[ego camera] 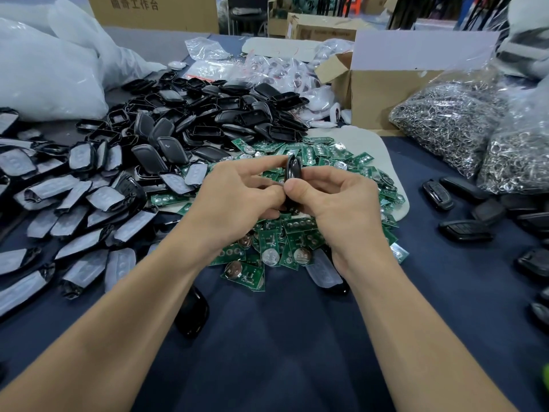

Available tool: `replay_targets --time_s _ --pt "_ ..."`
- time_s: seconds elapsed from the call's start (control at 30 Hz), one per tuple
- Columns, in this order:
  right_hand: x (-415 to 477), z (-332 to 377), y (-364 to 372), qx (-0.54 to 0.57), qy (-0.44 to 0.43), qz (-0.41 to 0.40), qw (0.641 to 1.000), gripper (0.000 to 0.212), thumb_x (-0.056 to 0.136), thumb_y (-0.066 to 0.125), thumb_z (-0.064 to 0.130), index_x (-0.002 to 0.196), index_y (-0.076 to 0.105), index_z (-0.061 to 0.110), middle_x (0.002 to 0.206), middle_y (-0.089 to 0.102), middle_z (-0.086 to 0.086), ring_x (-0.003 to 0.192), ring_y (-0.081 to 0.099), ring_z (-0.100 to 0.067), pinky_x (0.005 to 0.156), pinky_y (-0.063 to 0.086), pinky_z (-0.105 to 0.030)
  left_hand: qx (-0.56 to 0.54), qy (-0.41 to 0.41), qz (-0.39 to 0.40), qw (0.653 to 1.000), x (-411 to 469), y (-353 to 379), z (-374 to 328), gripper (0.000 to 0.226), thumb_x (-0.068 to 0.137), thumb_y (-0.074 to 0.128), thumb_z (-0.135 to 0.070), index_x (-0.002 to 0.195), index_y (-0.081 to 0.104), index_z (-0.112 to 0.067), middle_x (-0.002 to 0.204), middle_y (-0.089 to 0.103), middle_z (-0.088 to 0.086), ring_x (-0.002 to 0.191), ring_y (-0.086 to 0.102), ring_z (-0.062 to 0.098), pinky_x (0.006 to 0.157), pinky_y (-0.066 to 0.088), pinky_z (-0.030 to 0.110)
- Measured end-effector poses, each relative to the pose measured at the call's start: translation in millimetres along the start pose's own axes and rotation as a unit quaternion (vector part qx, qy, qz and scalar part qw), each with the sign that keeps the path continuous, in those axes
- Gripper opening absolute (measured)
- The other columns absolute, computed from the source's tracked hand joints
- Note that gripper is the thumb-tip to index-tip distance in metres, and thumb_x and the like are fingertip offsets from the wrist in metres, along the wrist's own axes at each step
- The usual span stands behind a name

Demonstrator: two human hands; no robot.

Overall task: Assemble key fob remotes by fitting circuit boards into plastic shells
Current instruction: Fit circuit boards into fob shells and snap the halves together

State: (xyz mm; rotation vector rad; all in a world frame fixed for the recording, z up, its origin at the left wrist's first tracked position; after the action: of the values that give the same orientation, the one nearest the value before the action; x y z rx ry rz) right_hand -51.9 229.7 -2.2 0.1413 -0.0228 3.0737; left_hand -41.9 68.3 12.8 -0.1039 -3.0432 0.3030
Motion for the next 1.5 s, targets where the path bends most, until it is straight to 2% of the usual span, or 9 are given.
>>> replay_targets --time_s 0.17,0.33,0.77,1.0,1.13,1.27,1.37,1.43,1.5 --pt "0 1 -2 0.003 0.003 0.020 1.000 0.023 0.062 0.092 0.030 0.077 0.080 0.044 0.084 0.080 0.006 0.084 0.078 -0.013 0.083 0.064 -0.042 -0.010 0.011 0.026 1.000 0 -3 -3 0.055 0.091 0.076 0.000 0.135 0.067 -0.030 0.099 0.081 -0.001 0.085 0.077 0.015 0.075 0.063 0.027" --pt "1 -2 -4 0.001 0.014 0.012 1.000 0.021 0.060 0.094 0.034 0.077 0.082 0.037 0.085 0.081 0.003 0.085 0.078 -0.016 0.085 0.063 -0.046 0.000 0.021 0.041 0.999 0 -6 -2 0.059 0.086 0.081 -0.001 0.135 0.068 -0.032 0.099 0.081 0.001 0.085 0.076 0.022 0.081 0.064 0.033" --pt "2 -3 -2 -0.015 -0.002 0.012 1.000 0.029 0.061 0.094 0.029 0.087 0.082 0.031 0.085 0.081 0.002 0.085 0.079 -0.019 0.086 0.062 -0.046 -0.031 0.008 0.025 0.999 0 -3 0 0.061 0.082 0.081 0.008 0.125 0.070 -0.035 0.096 0.082 -0.002 0.091 0.078 0.019 0.081 0.060 0.021" --pt "1 -2 -4 -0.017 0.001 0.009 1.000 0.029 0.064 0.094 0.023 0.091 0.083 0.025 0.086 0.081 0.001 0.086 0.079 -0.020 0.086 0.062 -0.045 -0.018 0.027 0.008 0.999 0 -1 -1 0.065 0.079 0.081 0.012 0.122 0.071 -0.036 0.096 0.082 0.000 0.089 0.079 0.024 0.089 0.062 0.032" --pt "-2 2 -6 -0.080 -0.036 -0.017 0.996 0.028 0.064 0.095 0.027 0.088 0.082 0.030 0.080 0.079 0.012 0.079 0.076 -0.005 0.078 0.063 -0.031 0.019 0.041 0.001 0.999 -1 2 -2 0.065 0.083 0.077 0.011 0.116 0.072 -0.044 0.097 0.081 -0.008 0.088 0.079 0.020 0.087 0.064 0.040" --pt "-7 12 -3 -0.143 -0.097 -0.039 0.984 0.025 0.067 0.092 0.025 0.079 0.077 0.040 0.076 0.074 0.027 0.074 0.072 0.008 0.071 0.058 -0.012 -0.052 0.009 -0.016 0.998 -1 6 -3 0.040 0.083 0.068 -0.006 0.108 0.079 -0.035 0.094 0.082 -0.002 0.087 0.079 0.017 0.076 0.065 0.033" --pt "-13 17 4 -0.175 -0.119 -0.042 0.976 0.027 0.068 0.091 0.024 0.074 0.074 0.044 0.075 0.071 0.031 0.072 0.071 0.005 0.068 0.059 -0.017 -0.060 -0.007 -0.078 0.995 -2 8 -1 0.019 0.081 0.074 -0.028 0.098 0.083 -0.029 0.086 0.081 0.003 0.080 0.079 0.025 0.070 0.065 0.037" --pt "-17 19 8 -0.209 -0.136 -0.047 0.967 0.037 0.070 0.088 0.025 0.095 0.071 0.046 0.076 0.071 0.029 0.071 0.071 0.001 0.068 0.059 -0.023 -0.051 0.002 -0.103 0.993 -2 7 0 0.009 0.087 0.077 -0.019 0.093 0.083 -0.024 0.081 0.080 0.005 0.074 0.078 0.026 0.067 0.066 0.038" --pt "-18 18 11 -0.225 -0.141 -0.050 0.963 0.031 0.071 0.086 0.027 0.097 0.075 0.038 0.074 0.073 0.021 0.071 0.071 -0.002 0.070 0.061 -0.030 -0.066 -0.001 -0.112 0.992 -2 5 0 0.014 0.091 0.075 -0.008 0.093 0.083 -0.020 0.081 0.080 0.005 0.071 0.076 0.018 0.064 0.064 0.032"
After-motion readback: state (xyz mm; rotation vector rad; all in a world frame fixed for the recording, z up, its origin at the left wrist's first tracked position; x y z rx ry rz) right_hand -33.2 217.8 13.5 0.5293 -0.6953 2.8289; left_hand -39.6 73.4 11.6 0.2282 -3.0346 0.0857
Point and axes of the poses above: each hand's wrist, its own x-axis towards the middle knuckle, its own y-axis out of the palm, z = x × y, the point moved 3 cm from there along x, towards the middle knuckle
